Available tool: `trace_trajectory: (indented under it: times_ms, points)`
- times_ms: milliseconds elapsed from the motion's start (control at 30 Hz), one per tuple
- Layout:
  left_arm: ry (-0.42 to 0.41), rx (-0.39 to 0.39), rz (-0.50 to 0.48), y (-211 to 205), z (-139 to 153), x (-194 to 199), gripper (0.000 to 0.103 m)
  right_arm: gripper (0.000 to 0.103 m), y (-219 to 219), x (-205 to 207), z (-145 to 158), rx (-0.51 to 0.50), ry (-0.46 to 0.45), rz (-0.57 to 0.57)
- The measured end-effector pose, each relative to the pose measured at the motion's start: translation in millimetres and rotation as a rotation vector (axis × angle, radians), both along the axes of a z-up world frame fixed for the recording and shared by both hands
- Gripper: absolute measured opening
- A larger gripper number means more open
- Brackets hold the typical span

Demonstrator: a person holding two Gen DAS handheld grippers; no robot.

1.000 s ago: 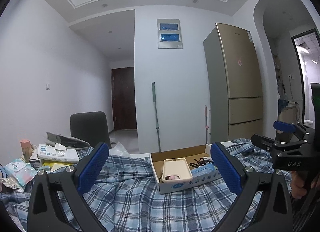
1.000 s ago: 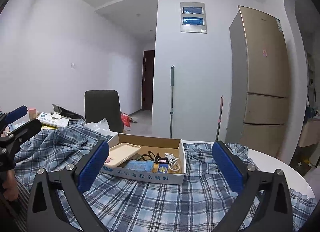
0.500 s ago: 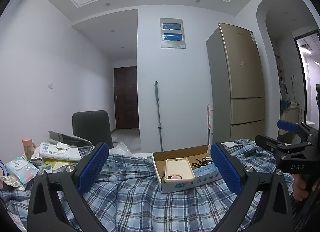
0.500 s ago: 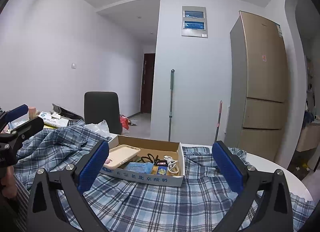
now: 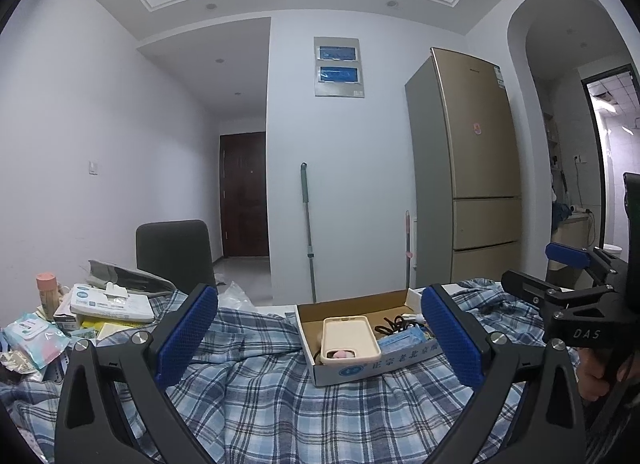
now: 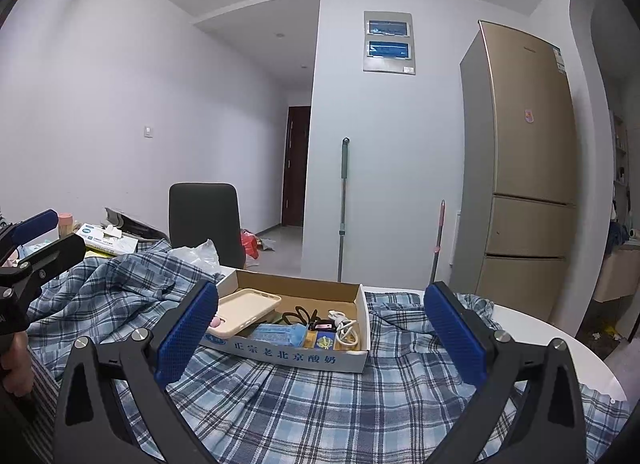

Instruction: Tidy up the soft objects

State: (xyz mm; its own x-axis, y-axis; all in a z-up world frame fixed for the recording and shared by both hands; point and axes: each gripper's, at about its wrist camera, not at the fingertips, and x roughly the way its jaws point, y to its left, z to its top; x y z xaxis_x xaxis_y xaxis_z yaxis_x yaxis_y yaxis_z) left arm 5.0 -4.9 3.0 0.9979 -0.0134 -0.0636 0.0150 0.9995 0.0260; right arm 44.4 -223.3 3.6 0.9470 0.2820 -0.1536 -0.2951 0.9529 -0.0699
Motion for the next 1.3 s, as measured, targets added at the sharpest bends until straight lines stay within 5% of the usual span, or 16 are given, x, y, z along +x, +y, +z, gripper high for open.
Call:
trace_trajectory:
  times_ms: [1300]
  points:
    - [0.004,-0.007,0.030,0.2,-1.3,4.2,0.103,0.103,0.8,-0.8,-0.2,-0.013,-0.007,-0.006]
